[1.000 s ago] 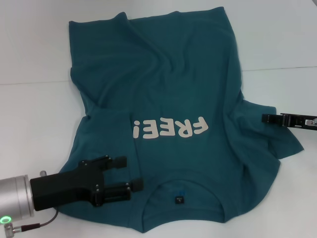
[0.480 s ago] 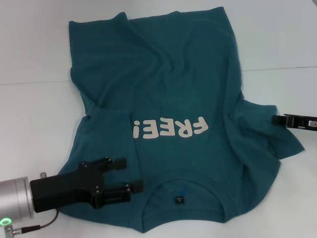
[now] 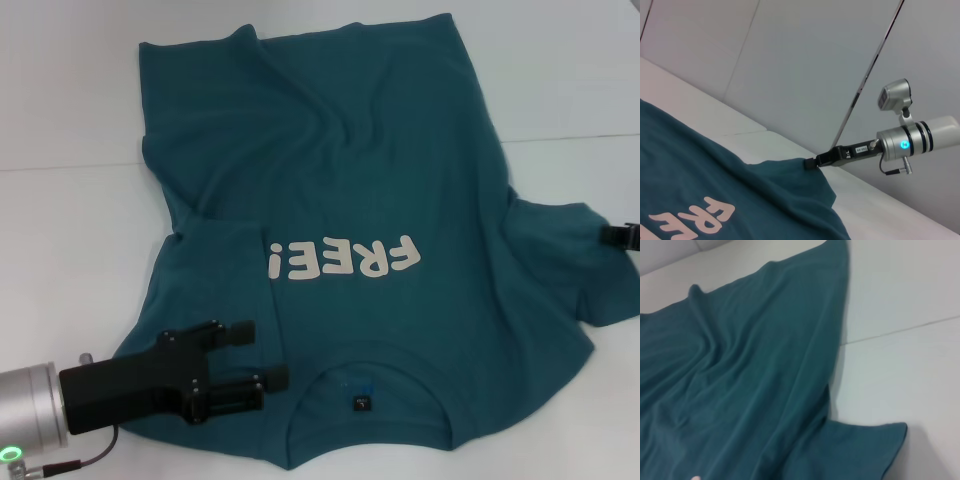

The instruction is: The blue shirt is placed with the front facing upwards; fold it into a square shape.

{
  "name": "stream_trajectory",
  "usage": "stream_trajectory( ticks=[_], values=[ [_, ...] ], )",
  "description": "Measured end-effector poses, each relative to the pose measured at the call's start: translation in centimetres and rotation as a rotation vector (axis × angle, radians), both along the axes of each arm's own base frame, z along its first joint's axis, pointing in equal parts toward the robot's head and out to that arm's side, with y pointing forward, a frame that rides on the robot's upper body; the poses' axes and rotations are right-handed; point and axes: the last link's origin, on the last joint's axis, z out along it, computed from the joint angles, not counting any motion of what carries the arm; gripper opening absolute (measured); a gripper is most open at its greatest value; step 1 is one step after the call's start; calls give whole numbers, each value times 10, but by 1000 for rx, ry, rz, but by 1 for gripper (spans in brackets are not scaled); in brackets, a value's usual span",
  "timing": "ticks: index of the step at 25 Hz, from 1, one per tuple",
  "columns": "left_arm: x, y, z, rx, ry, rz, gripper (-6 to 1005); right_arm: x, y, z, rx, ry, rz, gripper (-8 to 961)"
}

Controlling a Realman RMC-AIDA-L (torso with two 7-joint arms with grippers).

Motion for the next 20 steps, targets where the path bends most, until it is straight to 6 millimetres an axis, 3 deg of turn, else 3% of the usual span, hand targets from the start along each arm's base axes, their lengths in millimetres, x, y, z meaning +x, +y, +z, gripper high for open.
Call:
stream_trajectory(
  ticks=[5, 20],
  values=[
    [-1, -1, -2, -1, -8, 10, 878, -3, 12, 16, 24, -49, 23, 12],
    [0, -3, -5, -3, -52, 42, 878, -22, 38, 34, 67, -178, 118, 12]
  ],
)
